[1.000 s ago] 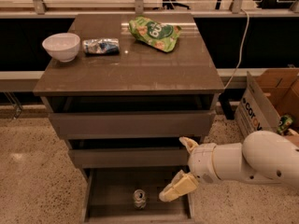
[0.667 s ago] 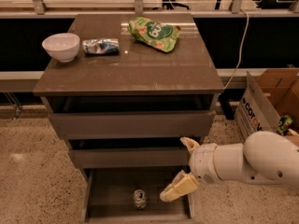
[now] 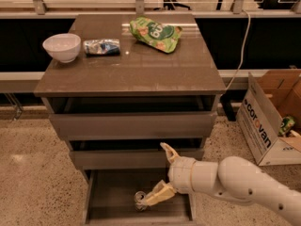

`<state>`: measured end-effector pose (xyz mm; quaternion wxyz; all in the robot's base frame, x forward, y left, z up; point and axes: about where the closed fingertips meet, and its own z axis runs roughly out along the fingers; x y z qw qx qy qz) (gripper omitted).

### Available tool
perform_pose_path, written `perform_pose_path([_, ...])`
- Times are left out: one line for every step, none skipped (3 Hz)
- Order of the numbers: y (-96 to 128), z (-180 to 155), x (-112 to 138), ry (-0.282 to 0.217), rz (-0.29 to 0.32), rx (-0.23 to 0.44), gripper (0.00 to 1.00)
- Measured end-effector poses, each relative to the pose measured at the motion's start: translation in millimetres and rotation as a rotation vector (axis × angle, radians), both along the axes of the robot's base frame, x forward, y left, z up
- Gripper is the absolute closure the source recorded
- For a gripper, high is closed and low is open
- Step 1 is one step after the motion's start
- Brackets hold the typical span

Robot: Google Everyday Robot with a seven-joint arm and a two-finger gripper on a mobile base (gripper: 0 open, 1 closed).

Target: Pick 7up can from bottom drawer and place on counter

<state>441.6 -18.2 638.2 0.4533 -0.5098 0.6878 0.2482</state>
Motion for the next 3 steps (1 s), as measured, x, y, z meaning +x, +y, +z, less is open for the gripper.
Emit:
perform_pose_path([35, -34, 27, -0.194, 0.082, 0.067, 0.00])
perform_pose_path([40, -50, 20, -0.180, 0.089, 0.093, 0.00])
perform_pose_path([42, -51, 20, -0.164, 0.107, 0.092, 0.00])
